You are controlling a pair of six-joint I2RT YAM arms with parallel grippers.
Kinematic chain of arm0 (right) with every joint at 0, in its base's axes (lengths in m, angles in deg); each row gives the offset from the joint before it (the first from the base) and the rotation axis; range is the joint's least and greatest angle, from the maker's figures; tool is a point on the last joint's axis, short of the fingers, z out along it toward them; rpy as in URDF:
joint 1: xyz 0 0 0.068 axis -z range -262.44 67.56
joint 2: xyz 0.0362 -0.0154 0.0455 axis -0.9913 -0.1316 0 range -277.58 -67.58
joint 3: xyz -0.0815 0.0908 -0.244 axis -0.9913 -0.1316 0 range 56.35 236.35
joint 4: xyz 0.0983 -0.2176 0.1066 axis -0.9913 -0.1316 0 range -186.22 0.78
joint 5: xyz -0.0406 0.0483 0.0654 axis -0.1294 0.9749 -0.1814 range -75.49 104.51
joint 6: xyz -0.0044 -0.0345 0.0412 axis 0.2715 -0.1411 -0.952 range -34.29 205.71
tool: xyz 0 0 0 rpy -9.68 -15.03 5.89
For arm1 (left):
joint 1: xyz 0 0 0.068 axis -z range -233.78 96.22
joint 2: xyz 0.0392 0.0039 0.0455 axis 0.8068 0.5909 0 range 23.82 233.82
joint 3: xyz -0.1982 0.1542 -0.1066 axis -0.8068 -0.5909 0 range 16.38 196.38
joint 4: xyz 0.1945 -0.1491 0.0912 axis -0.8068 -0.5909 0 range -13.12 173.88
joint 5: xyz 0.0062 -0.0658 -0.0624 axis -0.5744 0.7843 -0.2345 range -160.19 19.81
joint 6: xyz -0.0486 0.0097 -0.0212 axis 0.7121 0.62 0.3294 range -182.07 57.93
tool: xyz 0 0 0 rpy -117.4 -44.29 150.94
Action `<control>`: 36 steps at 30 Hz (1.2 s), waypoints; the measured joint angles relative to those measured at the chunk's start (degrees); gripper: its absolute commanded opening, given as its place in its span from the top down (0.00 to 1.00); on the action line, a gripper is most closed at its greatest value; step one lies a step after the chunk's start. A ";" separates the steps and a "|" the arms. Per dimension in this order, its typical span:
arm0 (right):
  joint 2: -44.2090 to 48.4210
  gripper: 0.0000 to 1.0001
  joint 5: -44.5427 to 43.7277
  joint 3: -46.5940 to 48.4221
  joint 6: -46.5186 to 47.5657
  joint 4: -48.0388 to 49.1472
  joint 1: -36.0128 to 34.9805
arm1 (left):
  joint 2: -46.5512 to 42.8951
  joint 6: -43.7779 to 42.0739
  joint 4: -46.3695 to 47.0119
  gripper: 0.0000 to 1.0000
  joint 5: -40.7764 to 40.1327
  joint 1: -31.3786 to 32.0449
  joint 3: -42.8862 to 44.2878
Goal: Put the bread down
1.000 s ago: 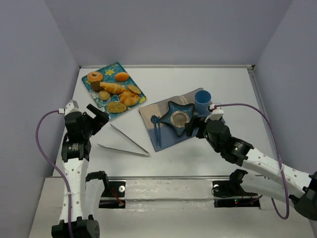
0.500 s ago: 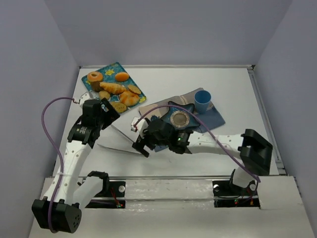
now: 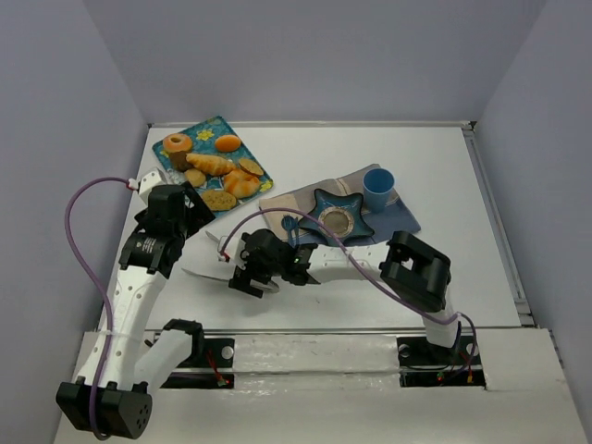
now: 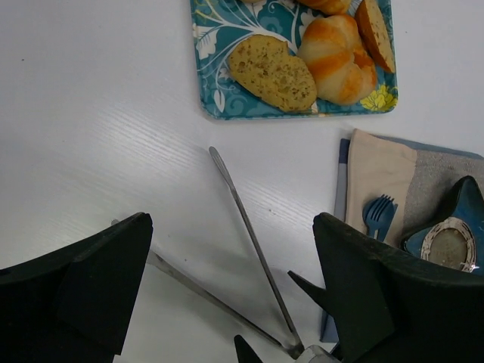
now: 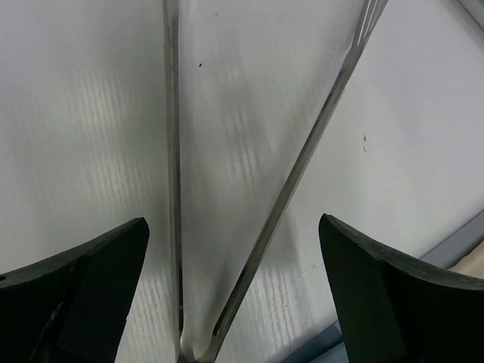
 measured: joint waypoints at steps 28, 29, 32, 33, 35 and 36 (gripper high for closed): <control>-9.77 0.21 -6.05 7.91 -9.44 1.51 0.07 | 0.31 -2.71 0.26 0.01 1.42 -4.48 -0.44; -9.77 0.23 -5.97 7.76 -9.92 1.70 0.07 | 0.31 -2.73 0.33 0.01 1.51 -4.72 -0.44; -9.77 0.37 -5.35 6.99 -11.93 2.73 0.07 | 0.24 -2.86 0.59 0.01 1.73 -5.20 -0.44; -9.77 0.39 -5.22 6.80 -12.26 3.06 0.07 | 0.17 -2.89 0.59 0.01 1.77 -5.29 -0.44; -9.77 0.47 -5.09 6.73 -12.94 3.30 0.33 | -0.04 -2.91 0.66 0.01 1.95 -5.31 -0.44; -9.77 0.50 -5.07 6.58 -13.35 3.52 0.33 | -0.17 -2.91 0.74 0.01 2.01 -5.31 -0.44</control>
